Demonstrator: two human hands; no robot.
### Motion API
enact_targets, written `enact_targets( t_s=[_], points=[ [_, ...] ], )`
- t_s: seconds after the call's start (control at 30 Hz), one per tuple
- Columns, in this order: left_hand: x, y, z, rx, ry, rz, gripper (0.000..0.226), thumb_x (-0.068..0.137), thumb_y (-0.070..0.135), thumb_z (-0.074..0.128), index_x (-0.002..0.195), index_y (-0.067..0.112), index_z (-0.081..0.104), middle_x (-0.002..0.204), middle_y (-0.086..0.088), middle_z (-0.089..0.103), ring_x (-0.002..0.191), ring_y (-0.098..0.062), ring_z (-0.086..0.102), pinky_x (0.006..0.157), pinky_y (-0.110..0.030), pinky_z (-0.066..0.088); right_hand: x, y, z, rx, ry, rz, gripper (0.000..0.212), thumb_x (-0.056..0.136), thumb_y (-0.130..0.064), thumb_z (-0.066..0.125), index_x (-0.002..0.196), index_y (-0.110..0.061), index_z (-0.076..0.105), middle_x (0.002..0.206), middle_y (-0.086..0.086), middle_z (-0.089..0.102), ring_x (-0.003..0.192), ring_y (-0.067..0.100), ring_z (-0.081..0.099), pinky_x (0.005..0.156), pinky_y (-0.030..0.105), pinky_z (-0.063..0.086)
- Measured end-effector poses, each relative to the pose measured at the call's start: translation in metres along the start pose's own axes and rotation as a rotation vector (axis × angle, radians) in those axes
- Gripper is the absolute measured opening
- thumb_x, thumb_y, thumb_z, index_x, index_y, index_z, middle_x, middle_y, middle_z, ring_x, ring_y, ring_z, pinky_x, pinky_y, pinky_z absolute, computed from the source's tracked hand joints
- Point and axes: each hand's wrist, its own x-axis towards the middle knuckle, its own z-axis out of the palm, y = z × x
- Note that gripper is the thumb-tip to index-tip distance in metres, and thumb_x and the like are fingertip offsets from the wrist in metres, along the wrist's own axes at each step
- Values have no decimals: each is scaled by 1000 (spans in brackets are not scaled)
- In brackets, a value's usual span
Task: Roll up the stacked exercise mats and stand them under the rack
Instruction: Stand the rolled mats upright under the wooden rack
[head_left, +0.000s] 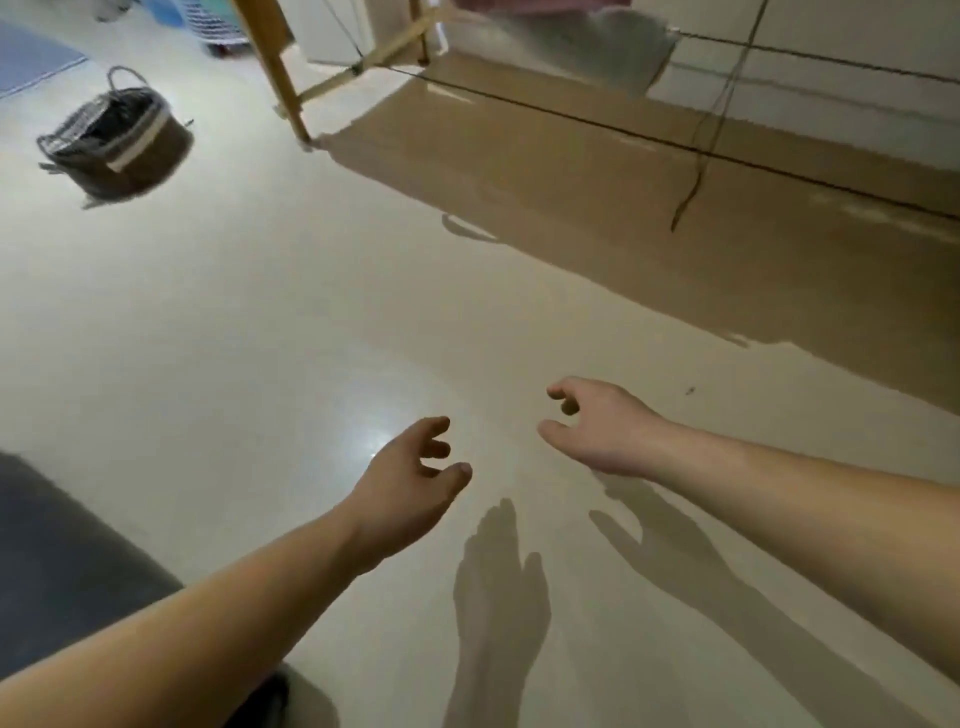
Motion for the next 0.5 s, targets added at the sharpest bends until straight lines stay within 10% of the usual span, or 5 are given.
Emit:
enact_targets(
  t_s=[0.37, 0.5],
  points=[
    [-53, -98, -148, 39, 521, -172, 61, 101, 29, 64, 158, 26, 40, 158, 5, 46, 138, -17, 51, 111, -36, 47, 29, -216, 151, 222, -300, -209, 44, 100, -42, 58, 140, -22, 61, 117, -4, 65, 97, 17, 66, 79, 33, 52],
    [-90, -140, -204, 248, 786, -522, 75, 97, 35, 62, 162, 24, 26, 170, -9, 19, 153, -36, 25, 119, -58, 35, -1, -247, 207, 236, -511, -291, 52, 99, -53, 62, 145, -29, 57, 128, -6, 60, 112, 17, 61, 90, 34, 54]
  ],
)
